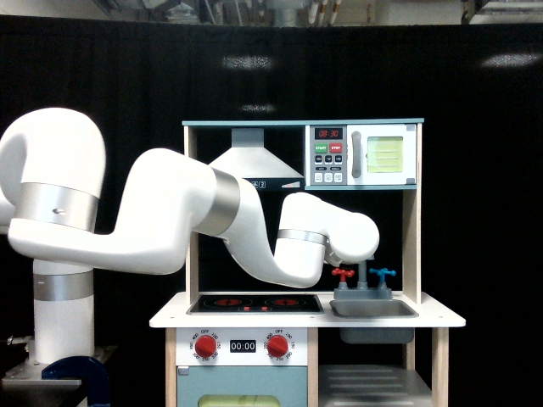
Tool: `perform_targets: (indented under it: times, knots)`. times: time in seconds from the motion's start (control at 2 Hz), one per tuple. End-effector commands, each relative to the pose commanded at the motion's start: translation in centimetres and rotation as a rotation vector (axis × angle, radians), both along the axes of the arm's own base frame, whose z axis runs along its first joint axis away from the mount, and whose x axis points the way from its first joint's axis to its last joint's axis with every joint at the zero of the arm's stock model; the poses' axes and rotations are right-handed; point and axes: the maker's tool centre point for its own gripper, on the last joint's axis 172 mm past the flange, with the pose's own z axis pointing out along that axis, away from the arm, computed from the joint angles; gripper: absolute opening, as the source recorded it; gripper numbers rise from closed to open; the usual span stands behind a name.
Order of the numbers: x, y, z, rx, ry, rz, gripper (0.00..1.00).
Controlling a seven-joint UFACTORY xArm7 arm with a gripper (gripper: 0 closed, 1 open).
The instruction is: Turn on the faucet
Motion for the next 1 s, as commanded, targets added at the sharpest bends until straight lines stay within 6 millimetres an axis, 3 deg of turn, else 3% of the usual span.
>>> perform_targets:
  times: [0.5,1.0]
  knots:
    - [-5.8,-7.6,0.8,0.0,0.0,0.0,1.0]
    - [-8.1,-8.0,0.4,0.0,0.0,0.0,1.0]
